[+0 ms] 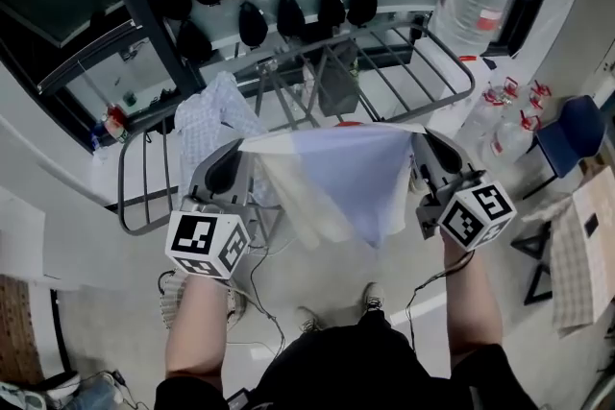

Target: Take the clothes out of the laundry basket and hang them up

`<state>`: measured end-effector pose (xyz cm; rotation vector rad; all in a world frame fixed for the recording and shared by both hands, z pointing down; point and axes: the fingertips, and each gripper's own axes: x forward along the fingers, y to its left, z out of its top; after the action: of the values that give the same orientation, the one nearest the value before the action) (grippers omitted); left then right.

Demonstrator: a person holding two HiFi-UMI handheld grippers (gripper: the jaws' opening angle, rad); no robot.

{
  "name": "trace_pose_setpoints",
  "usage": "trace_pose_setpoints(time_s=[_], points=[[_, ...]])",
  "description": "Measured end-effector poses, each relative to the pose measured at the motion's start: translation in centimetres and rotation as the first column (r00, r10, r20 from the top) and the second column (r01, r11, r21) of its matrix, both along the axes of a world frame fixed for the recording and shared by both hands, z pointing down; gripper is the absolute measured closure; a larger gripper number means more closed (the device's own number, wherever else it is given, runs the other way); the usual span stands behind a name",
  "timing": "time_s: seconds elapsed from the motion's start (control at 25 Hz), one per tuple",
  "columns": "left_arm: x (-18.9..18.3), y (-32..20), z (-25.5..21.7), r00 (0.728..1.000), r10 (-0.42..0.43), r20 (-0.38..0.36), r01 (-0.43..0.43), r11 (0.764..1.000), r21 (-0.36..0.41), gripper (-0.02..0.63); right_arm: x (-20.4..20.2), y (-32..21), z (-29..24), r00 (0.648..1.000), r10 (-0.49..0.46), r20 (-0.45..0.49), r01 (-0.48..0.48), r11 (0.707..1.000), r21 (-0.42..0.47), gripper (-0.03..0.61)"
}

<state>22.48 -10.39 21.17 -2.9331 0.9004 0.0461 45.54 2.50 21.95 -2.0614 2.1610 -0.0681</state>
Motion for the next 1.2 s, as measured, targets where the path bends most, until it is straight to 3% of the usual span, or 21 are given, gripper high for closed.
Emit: trace_pose_setpoints(time_s=[0.6,0.88,1.2], points=[[10.8,1.3,-1.1,0.984,-0.177,0.032,0.176,0.984,0.033,0.605,12.5,-2.6,-1.7,0.986,-0.164,-0.011,0.165,0.986,0.031,0.566],[12.5,0.9,-1.8,0.974,-0.223,0.038,0.221,0.974,0.048,0.605,14.7,-4.4,-2.9,0.977,-0.21,-0.035,0.211,0.976,0.045,0.566],[13.8,-3.2,-3.3,0.98,-0.199,0.019,0.197,0.977,0.075,0.606,15.6,-7.9,-4.2,0.984,-0.174,-0.043,0.176,0.983,0.059,0.566]])
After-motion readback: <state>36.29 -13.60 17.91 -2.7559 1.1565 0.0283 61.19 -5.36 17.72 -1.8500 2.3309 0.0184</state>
